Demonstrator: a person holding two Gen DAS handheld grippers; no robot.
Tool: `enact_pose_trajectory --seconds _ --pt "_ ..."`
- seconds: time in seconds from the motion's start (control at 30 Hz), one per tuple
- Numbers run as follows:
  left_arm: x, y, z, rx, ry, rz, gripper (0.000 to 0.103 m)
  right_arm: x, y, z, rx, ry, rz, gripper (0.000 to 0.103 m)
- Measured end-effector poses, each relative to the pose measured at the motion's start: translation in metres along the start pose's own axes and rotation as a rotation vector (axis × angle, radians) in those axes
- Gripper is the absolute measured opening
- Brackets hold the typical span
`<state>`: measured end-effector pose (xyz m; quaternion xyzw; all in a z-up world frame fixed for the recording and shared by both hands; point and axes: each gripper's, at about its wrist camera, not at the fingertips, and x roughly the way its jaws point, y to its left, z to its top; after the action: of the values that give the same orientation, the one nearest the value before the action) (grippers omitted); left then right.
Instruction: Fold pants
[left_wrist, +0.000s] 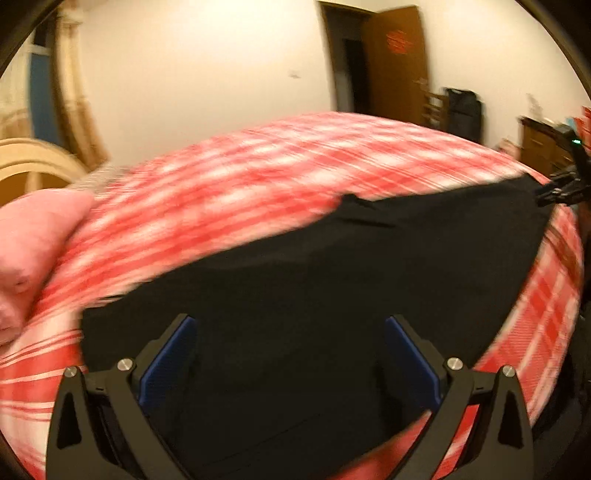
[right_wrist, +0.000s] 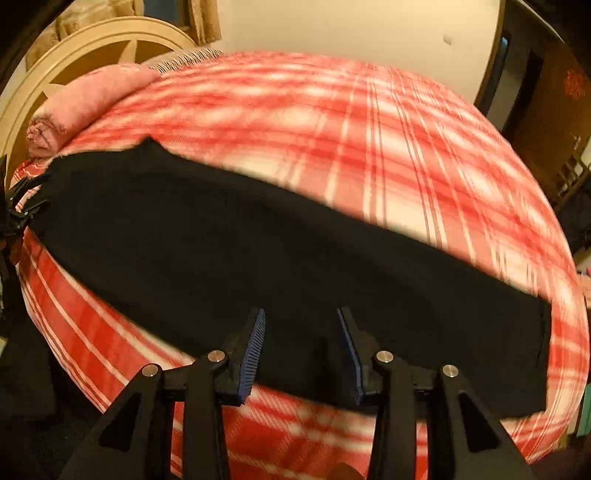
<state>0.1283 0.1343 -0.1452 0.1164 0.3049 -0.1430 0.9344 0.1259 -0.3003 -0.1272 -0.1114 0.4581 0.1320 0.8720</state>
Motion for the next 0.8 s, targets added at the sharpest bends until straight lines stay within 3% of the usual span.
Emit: enact_pose_trajectory --seconds 0.17,0.3,0.4,0.47,0.53,0.57,0.63,0.7,0.8 --pt "-0.012 0.092 -0.017 -0.192 0.031 0.245 0.103 0.014 0.05 0.038 -0.084 -0.056 0.054 0.041" --pt "0.002 0.137 -0.043 -0.393 0.102 0.146 0.102 0.035 0.098 0.051 -0.159 -0.061 0.105 0.041" --pt "0.016 0.141 -0.057 -0.484 0.122 0.013 0.09 0.044 0.125 0.054 -0.187 -0.052 0.133 0.041" --pt "0.019 0.133 -0.057 -0.51 0.102 -0.045 0.09 0.045 0.136 0.053 -0.195 -0.047 0.147 0.041" --pt "0.027 0.122 -0.052 -0.467 0.112 -0.04 0.089 0.047 0.142 0.049 -0.197 -0.041 0.162 0.041" --pt "0.029 0.119 -0.051 -0.455 0.111 -0.038 0.086 0.048 0.144 0.048 -0.195 -0.037 0.166 0.041" --pt "0.029 0.113 -0.044 -0.438 0.095 -0.082 0.044 0.051 0.146 0.046 -0.183 -0.029 0.17 0.041" --pt "0.025 0.117 -0.04 -0.444 0.073 -0.087 0.031 0.054 0.15 0.046 -0.167 -0.023 0.181 0.041" --pt "0.01 0.121 -0.035 -0.423 0.045 -0.068 0.026 0.056 0.161 0.046 -0.176 -0.022 0.199 0.041"
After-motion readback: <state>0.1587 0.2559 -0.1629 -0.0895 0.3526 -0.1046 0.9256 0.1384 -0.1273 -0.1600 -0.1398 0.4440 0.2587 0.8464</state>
